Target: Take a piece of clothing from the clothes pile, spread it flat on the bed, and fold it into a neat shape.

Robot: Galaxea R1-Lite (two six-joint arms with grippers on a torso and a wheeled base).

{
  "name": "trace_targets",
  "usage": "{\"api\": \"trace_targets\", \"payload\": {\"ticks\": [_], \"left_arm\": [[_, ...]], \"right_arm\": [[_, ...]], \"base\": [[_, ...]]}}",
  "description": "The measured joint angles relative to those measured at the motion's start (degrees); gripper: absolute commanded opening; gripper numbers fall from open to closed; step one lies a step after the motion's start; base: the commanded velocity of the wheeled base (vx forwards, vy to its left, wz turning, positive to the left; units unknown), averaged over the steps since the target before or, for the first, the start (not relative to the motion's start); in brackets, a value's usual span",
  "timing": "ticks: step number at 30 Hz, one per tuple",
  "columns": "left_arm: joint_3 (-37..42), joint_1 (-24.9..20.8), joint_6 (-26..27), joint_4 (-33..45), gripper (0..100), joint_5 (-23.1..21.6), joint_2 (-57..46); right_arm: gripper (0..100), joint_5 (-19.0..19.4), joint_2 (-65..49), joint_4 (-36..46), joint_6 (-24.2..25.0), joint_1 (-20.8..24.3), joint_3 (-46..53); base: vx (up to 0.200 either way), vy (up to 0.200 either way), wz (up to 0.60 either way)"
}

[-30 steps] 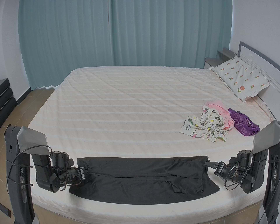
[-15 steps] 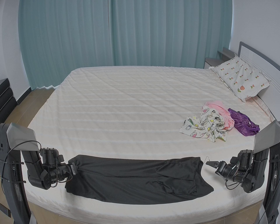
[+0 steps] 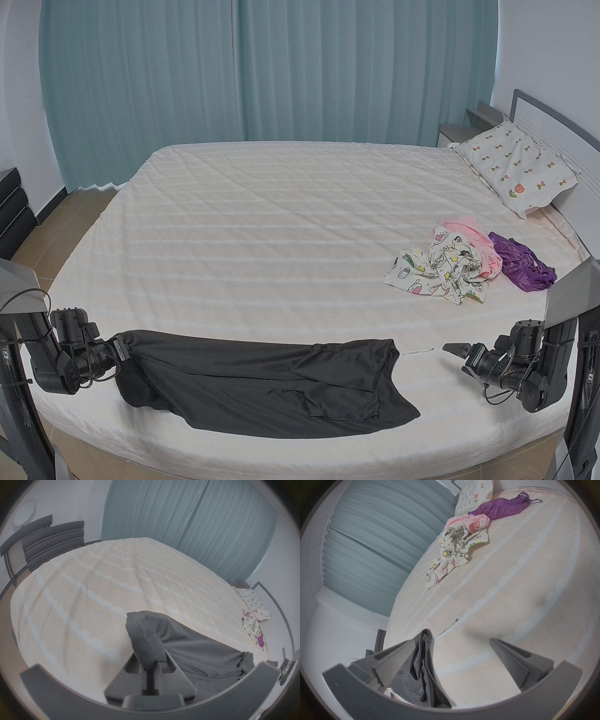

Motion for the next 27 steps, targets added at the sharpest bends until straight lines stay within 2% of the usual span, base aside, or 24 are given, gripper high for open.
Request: {"api": "trace_targets", "payload": {"ticks": [4,7,22,27], "left_arm": [[0.48,0.94,-0.57,2.35,0,-0.24,-2.73],[1.17,-0.38,-1.30,2.93,0,0.44,-4.68],[2.79,-20.60,-8.73,9.33,0,15.68,-11.11],[2.21,-26.77,-10.95,10.62,0,19.42,-11.67]], "right_arm": [[100,0.04,-0.13,0.02,0.16,-0.02,-0.09],[100,0.04,-0.22,0.00,0.16,-0.02,-0.09],[100,0.15,-0.84,0.00,0.18,-0.02,0.18],[100,0.22,-0.90,0.00,0.18,0.00,0.29]], "base": [[0.000,0.000,0.00],[0.000,0.000,0.00],[0.000,0.000,0.00],[0.000,0.000,0.00]]}}
